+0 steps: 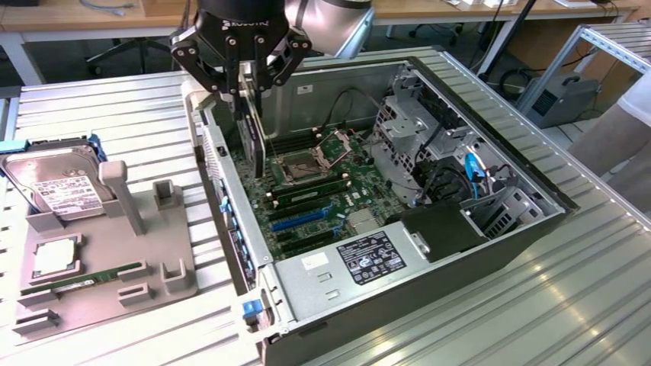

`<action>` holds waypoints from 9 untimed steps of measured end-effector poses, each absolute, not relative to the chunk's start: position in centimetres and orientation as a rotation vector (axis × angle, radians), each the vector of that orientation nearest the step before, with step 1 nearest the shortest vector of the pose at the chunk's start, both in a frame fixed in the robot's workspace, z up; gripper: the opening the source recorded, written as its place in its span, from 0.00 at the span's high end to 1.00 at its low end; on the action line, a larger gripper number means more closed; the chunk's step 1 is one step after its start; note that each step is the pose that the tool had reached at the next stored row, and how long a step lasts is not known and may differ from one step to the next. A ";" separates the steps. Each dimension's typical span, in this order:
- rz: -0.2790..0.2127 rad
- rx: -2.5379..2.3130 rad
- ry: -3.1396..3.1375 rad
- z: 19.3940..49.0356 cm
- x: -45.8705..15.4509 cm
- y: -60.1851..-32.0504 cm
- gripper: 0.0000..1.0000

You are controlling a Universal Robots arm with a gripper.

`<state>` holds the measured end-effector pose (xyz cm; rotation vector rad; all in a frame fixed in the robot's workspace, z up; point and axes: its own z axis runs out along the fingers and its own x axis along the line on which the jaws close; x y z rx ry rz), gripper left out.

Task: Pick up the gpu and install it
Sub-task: 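Pick up the gpu and move the gpu toward the slot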

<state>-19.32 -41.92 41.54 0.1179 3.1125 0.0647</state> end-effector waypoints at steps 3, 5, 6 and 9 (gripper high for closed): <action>0.065 0.118 3.113 41.5 -19.2 -41.9 0.73; 0.065 0.118 3.112 41.5 -19.1 -41.9 0.73; 0.065 0.118 3.113 41.5 -19.0 -41.9 0.73; 0.065 0.118 3.113 41.5 -18.8 -41.9 0.73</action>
